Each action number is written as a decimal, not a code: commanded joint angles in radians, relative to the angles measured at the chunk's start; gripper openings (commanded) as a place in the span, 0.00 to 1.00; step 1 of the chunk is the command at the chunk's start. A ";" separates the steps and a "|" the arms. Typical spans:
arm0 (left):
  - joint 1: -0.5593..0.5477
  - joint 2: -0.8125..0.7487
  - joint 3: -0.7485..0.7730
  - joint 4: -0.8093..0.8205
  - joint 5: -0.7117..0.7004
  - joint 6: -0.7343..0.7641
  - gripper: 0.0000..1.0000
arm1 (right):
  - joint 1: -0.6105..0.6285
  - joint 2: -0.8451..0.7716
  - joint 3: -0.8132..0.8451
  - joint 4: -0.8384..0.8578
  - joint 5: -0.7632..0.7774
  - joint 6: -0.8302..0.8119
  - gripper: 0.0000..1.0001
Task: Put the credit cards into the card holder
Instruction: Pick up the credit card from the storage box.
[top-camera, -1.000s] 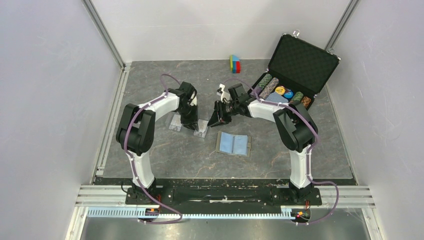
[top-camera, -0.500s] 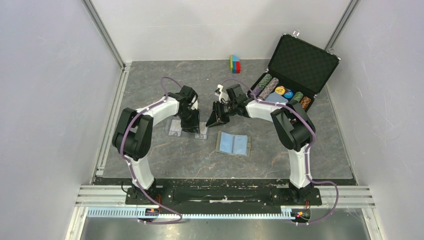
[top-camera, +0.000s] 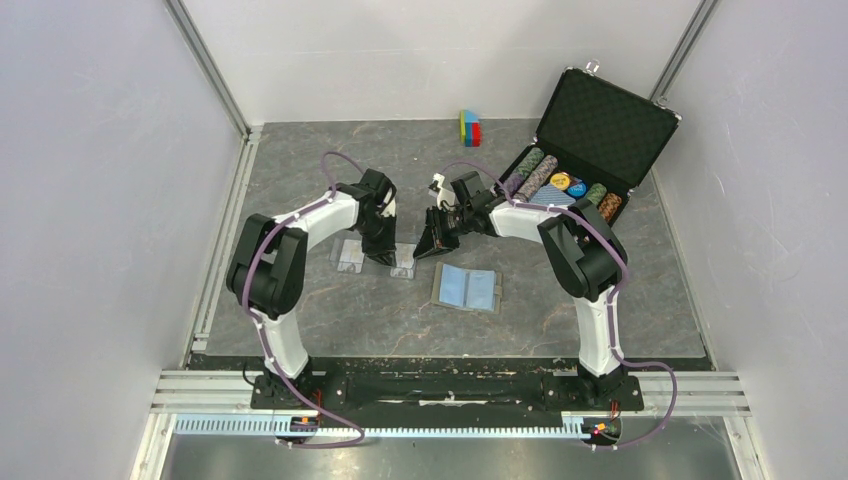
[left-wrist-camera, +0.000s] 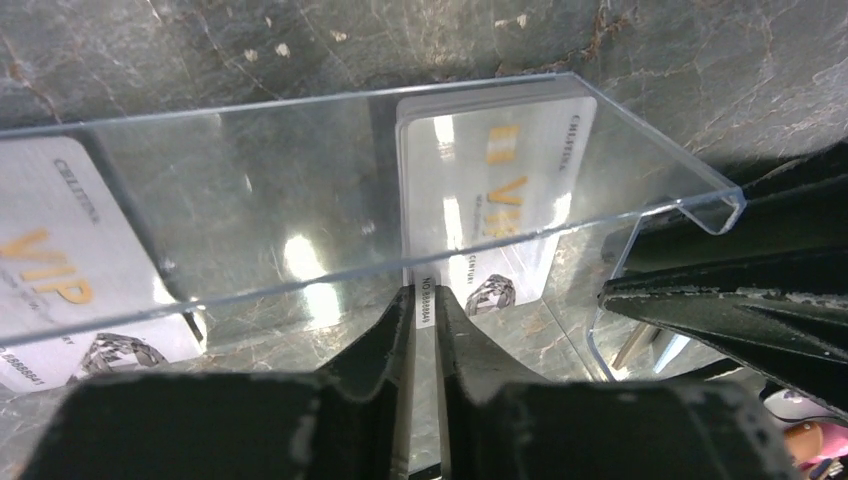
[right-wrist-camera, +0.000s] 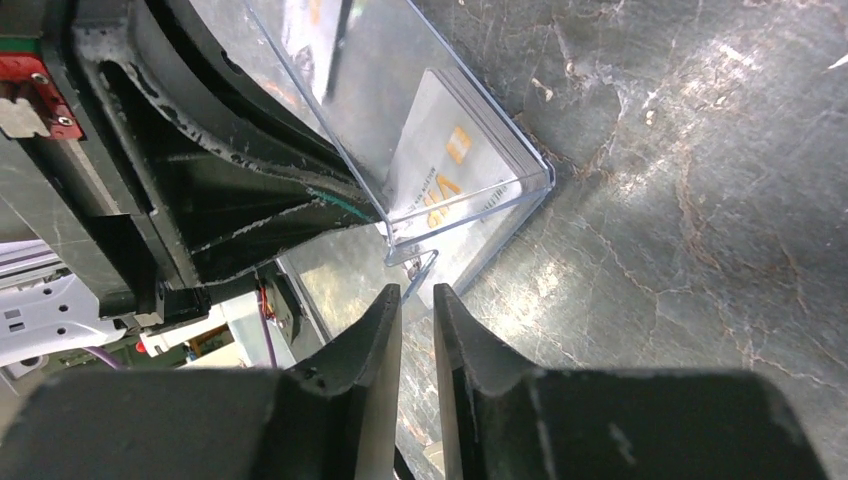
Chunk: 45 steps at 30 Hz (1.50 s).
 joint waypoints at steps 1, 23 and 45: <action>-0.003 0.021 0.052 0.022 0.020 0.003 0.16 | 0.004 0.004 0.025 -0.011 -0.003 -0.028 0.18; -0.014 0.022 0.082 -0.020 -0.057 -0.011 0.40 | 0.005 -0.007 0.013 -0.022 -0.003 -0.043 0.12; -0.089 0.035 0.156 -0.055 -0.061 -0.013 0.18 | 0.004 -0.014 -0.010 -0.020 -0.004 -0.049 0.11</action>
